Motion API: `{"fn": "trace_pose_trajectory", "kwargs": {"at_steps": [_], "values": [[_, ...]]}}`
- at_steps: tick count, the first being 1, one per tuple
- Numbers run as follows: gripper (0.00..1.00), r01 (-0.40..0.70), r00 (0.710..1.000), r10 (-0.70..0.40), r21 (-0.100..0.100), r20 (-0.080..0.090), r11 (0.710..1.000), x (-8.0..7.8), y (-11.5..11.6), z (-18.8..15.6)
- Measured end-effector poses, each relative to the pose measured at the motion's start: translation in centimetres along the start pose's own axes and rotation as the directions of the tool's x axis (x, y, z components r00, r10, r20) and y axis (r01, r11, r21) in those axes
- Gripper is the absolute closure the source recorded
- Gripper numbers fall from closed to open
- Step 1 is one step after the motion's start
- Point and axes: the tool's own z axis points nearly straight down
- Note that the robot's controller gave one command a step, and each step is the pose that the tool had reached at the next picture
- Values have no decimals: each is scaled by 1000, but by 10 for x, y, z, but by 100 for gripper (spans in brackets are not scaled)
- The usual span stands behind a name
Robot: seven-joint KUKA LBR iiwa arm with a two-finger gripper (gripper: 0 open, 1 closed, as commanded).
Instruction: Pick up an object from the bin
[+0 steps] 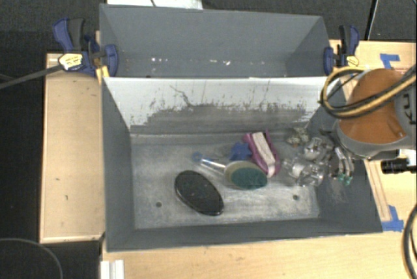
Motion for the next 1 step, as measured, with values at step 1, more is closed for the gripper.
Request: {"fn": "trace_pose_trajectory", "kwargs": {"at_steps": [1], "values": [[100, 11, 1000, -11, -1, 2, 1000, -3, 0, -107]]}}
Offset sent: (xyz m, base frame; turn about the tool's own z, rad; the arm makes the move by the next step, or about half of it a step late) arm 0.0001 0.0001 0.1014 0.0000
